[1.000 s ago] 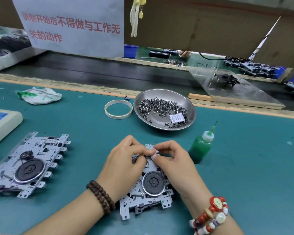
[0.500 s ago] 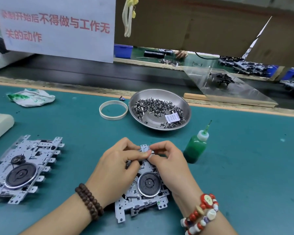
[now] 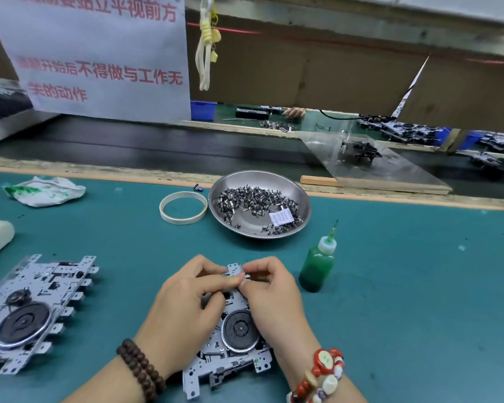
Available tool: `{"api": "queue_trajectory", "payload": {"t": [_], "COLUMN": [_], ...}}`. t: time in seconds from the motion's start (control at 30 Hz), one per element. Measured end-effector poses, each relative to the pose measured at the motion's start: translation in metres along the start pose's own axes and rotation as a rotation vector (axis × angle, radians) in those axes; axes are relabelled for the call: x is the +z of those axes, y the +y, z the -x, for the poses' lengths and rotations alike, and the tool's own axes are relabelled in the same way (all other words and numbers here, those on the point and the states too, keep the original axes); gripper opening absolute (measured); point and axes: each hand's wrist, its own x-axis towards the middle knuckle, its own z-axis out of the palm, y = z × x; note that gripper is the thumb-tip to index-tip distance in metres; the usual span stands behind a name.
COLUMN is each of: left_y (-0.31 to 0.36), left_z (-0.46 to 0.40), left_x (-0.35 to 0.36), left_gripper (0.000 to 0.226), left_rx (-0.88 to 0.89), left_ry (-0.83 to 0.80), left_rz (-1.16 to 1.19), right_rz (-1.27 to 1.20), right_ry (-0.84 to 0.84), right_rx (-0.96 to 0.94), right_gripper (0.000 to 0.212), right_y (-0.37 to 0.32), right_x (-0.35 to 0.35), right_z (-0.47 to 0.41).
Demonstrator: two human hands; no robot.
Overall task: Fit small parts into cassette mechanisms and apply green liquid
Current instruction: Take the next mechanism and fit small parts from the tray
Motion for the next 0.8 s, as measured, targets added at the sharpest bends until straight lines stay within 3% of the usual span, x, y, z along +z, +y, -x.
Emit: {"api": "queue_trajectory", "payload": {"t": [0.23, 0.3, 0.43, 0.6, 0.8], "left_y": [-0.0046, -0.0067, -0.0046, -0.0008, 0.0029], "left_z": [-0.0002, -0.0006, 0.0, 0.0016, 0.0053], "left_x": [0.0038, 0.0047, 0.0011, -0.0009, 0.0003], "left_gripper": [0.071, 0.067, 0.037, 0.041, 0.037], "left_rx": [0.036, 0.052, 0.111, 0.176, 0.101], "left_ry": [0.073, 0.076, 0.091, 0.087, 0.1], "left_rz": [-0.027, -0.048, -0.149, -0.244, -0.215], "right_rz": [0.053, 0.064, 0.048, 0.067, 0.067], "right_ry": [-0.014, -0.011, -0.019, -0.013, -0.033], "right_rx": [-0.03, -0.03, -0.017, -0.018, -0.062], "right_gripper": [0.014, 0.013, 0.014, 0.013, 0.014], "right_y": [0.0033, 0.0043, 0.0026, 0.0025, 0.0047], "right_x": [0.0007, 0.0005, 0.0006, -0.0002, -0.0006], "right_z": [-0.0007, -0.0009, -0.0019, -0.0011, 0.0021]}}
